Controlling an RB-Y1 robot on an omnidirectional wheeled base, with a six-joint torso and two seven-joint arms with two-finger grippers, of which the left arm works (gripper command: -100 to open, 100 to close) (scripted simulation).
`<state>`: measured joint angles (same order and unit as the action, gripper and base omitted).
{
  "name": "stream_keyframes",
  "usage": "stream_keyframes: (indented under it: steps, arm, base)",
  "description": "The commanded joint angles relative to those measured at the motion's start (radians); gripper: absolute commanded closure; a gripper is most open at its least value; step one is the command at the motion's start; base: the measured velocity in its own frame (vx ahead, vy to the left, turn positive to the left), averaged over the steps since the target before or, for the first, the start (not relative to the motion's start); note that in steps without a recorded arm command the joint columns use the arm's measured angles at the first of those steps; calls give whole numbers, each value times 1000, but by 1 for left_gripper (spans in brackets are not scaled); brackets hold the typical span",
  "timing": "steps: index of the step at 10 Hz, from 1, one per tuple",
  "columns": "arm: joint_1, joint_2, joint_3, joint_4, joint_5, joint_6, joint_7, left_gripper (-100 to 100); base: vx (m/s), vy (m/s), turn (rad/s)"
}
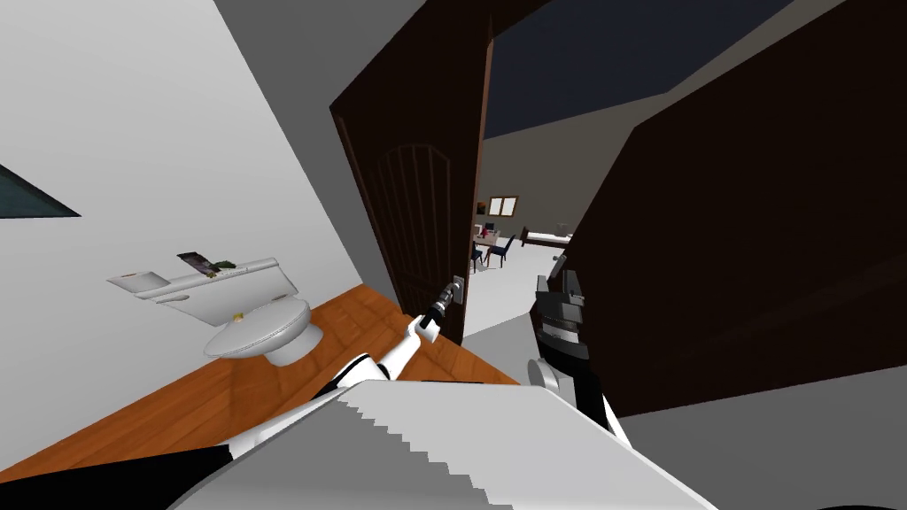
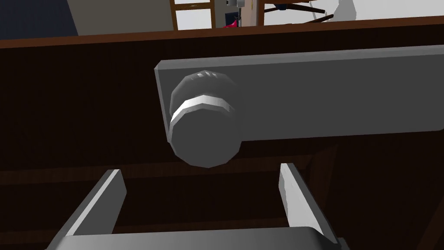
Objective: Push the door open
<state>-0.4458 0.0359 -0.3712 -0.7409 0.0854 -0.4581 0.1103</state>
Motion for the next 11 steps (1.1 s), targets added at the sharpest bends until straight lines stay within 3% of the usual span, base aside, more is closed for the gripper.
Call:
stream_keyframes:
  steps: [1, 2, 3, 4, 9, 11]
  arm:
    - [1, -7, 4, 1, 0, -2, -2, -100]
    - [1, -17, 6, 3, 1, -3, -3, -100]
    - [0, -14, 5, 5, 0, -3, -3, -100]
    - [0, -14, 5, 5, 0, -3, -3, 100]
    - [0, -14, 5, 5, 0, -3, -3, 100]
    - [1, 0, 23, 9, 4, -1, -9, 100]
  base:
    - [178, -76, -27]
    - [191, -68, -25]
    - [87, -28, -1]
    - [-12, 3, 6]
    - [-16, 7, 0]
    - [94, -107, 37]
